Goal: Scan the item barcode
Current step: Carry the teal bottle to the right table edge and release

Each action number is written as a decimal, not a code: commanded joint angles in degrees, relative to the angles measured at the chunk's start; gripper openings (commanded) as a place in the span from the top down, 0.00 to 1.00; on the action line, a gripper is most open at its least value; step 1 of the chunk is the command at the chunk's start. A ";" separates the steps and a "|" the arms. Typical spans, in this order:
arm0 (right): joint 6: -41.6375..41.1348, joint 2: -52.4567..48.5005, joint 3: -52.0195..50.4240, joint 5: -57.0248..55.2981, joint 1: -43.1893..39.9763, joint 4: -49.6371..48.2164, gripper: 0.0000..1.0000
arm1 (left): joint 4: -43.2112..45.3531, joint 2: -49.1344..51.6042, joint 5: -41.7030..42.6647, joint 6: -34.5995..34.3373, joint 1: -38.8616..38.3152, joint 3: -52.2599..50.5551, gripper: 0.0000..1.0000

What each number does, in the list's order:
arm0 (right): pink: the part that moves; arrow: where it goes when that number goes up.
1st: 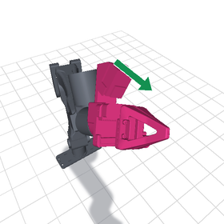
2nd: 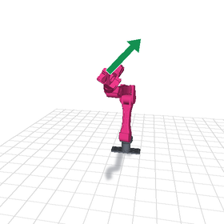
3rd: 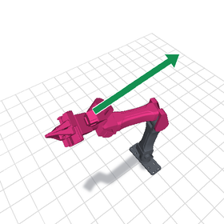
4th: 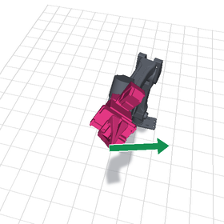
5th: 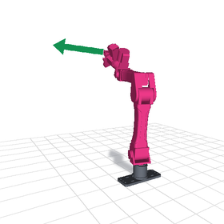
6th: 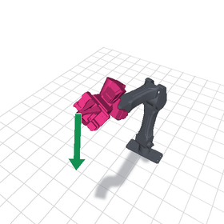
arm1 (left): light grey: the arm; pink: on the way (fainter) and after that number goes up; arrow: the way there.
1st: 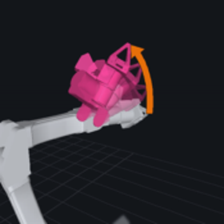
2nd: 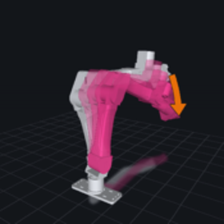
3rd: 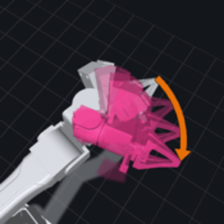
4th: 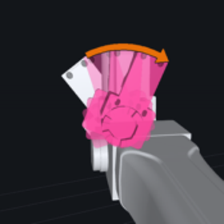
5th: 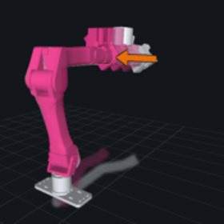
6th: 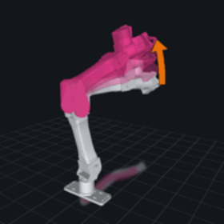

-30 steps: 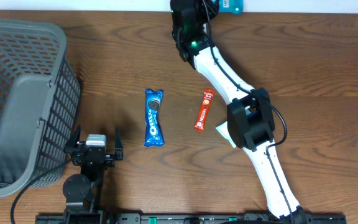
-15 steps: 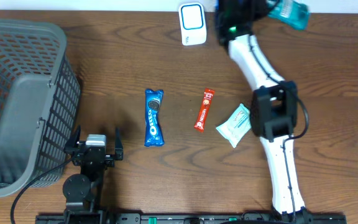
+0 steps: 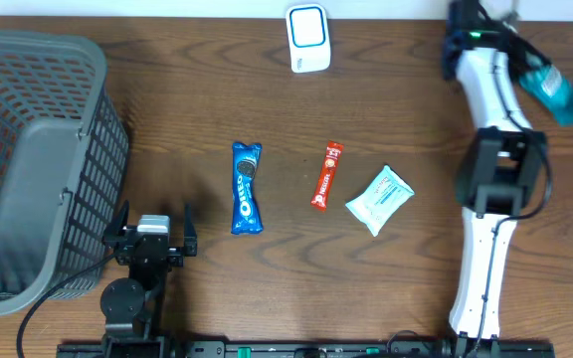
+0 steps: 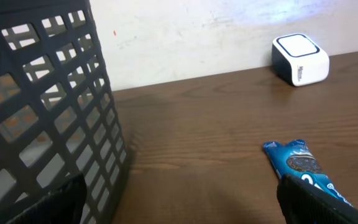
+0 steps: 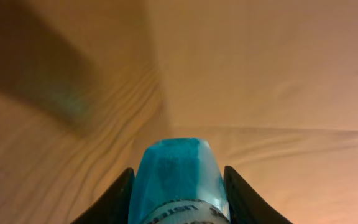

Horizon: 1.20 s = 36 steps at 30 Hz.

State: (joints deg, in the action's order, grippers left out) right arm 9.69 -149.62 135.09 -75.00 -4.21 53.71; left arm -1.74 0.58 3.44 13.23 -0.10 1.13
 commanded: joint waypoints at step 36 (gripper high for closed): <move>-23.76 1.11 7.52 42.42 -24.35 17.75 0.01 | -2.10 -0.31 -0.07 -0.68 0.20 -0.90 0.02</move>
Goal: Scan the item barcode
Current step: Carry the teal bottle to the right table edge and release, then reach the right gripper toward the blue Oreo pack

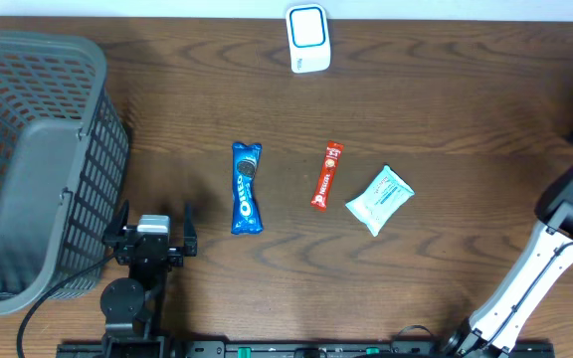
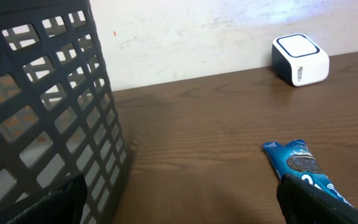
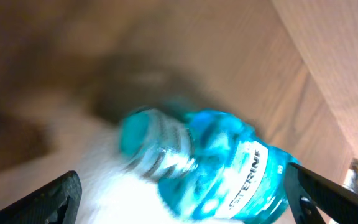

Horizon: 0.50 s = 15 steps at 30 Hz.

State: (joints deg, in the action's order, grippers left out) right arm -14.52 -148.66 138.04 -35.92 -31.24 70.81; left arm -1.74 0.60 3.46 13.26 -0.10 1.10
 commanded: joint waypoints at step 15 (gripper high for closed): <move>18.69 0.15 22.25 69.70 21.73 20.48 0.01 | -2.10 -0.33 -0.09 -0.70 0.20 -0.87 0.02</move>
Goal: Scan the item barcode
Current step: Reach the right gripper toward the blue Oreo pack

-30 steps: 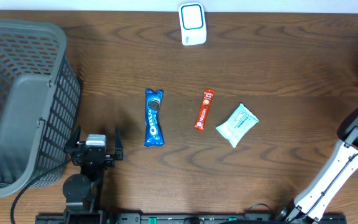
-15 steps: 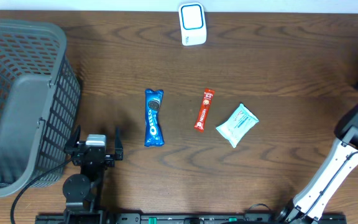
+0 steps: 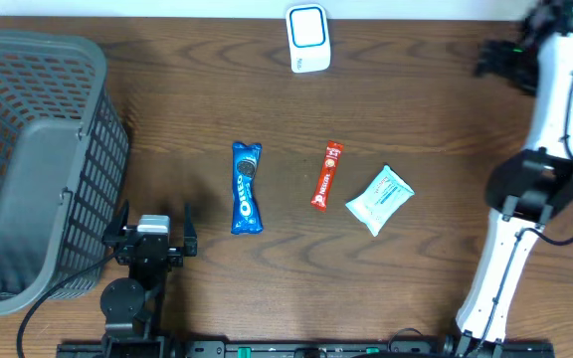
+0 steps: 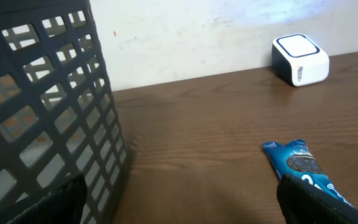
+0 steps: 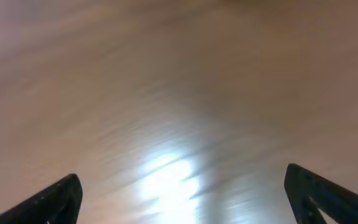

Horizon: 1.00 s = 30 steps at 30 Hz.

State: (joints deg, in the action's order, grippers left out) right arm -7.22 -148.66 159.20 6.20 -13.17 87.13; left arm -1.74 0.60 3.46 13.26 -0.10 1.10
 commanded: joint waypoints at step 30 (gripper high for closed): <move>-14.27 0.13 -9.90 6.29 46.47 10.16 0.01 | -2.10 -0.33 -0.09 -0.70 0.20 -0.87 0.02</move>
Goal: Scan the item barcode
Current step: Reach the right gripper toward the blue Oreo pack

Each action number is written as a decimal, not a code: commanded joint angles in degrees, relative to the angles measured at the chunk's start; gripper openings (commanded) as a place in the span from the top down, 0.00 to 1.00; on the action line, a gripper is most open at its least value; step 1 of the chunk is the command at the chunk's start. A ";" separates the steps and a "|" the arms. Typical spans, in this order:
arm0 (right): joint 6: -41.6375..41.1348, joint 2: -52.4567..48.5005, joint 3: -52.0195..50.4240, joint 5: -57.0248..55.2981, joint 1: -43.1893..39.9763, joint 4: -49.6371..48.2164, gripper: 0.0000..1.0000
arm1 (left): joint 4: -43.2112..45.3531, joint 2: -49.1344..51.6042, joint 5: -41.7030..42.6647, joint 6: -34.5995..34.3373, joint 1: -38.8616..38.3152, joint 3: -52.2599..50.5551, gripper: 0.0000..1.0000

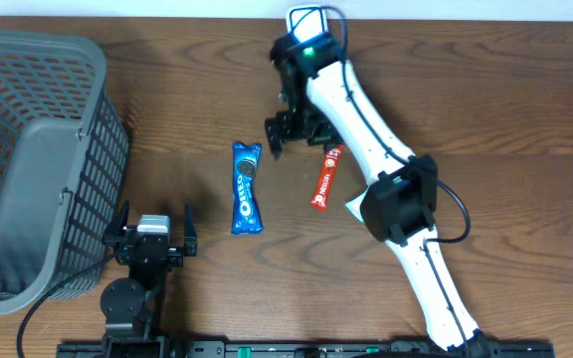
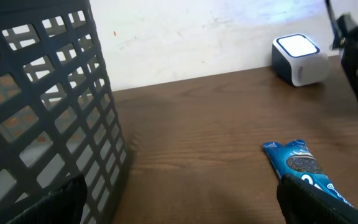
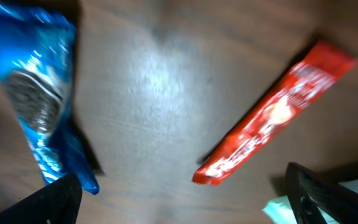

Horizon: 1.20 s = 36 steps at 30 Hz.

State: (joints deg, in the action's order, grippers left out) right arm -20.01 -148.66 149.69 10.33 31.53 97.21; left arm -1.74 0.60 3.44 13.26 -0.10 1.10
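My right gripper (image 1: 291, 132) hovers open and empty over the table, between the blue Oreo pack (image 1: 247, 189) and the red stick sachet (image 1: 324, 177). In the right wrist view the Oreo pack (image 3: 39, 106) lies left and the red sachet (image 3: 272, 124) lies right, with my right gripper (image 3: 182, 208) open below them. The white scanner (image 1: 306, 22) stands at the back edge, partly behind the arm, and it also shows as the scanner (image 2: 300, 57) in the left wrist view. My left gripper (image 1: 154, 217) rests open near the front, with the Oreo pack (image 2: 303, 167) ahead of it.
A grey mesh basket (image 1: 28, 159) fills the left side. A pale green wipes pack (image 3: 284, 208) lies by the red sachet, mostly under the right arm's elbow (image 1: 398, 204) from above. A teal bottle lies at the right edge.
The right arm has moved from the back right corner to the middle of the table. Its open gripper is now over the Oreo pack and red sachet. The left arm is unmoved.
At first my right gripper was shut on the teal bottle at the back right. Then it was open with the bottle loose below it at the right edge. After that it was empty at the back right, and now it hangs open over the snacks.
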 commanded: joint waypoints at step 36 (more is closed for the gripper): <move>-19.67 -1.09 -17.20 -26.21 19.89 -21.59 0.56 | -2.10 -0.33 -0.07 -0.70 0.20 -0.87 0.02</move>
State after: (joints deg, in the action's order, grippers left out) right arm -34.57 -148.68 134.19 -11.29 51.11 75.35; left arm -1.74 0.60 3.44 13.26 -0.10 1.10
